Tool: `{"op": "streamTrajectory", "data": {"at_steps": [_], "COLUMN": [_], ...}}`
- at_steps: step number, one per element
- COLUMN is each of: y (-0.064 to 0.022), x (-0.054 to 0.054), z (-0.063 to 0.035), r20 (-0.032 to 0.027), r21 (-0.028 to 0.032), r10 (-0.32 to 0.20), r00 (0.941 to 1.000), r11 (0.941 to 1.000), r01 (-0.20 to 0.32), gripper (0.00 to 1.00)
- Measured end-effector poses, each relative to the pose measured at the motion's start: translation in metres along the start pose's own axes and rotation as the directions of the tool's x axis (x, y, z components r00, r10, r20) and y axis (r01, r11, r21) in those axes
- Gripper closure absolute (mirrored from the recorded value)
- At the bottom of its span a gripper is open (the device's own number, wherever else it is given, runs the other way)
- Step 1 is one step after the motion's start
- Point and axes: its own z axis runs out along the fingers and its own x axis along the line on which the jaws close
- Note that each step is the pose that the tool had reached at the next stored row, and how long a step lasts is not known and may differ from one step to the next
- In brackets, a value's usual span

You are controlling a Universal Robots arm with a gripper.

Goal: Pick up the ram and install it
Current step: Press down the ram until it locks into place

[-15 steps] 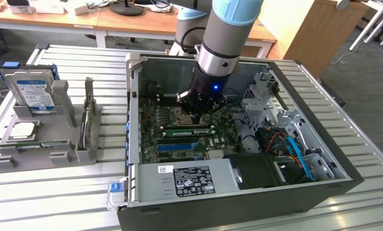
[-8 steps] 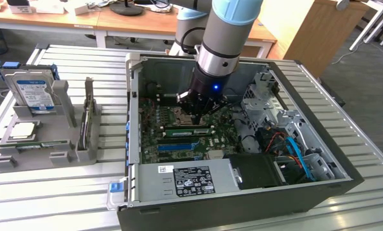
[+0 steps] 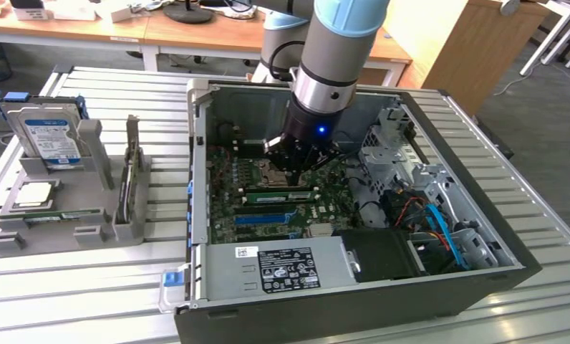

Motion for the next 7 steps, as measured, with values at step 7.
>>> {"op": "streamTrajectory", "data": {"at_steps": [7], "y": [0.0000], "x": [0.0001], "z": [-0.0008], "r20": [-0.0002], "r21": [0.0013], "r10": [0.000], "r00": [1.0000], "r11": [1.0000], "r01": [0.000], "gripper": [0.89]}}
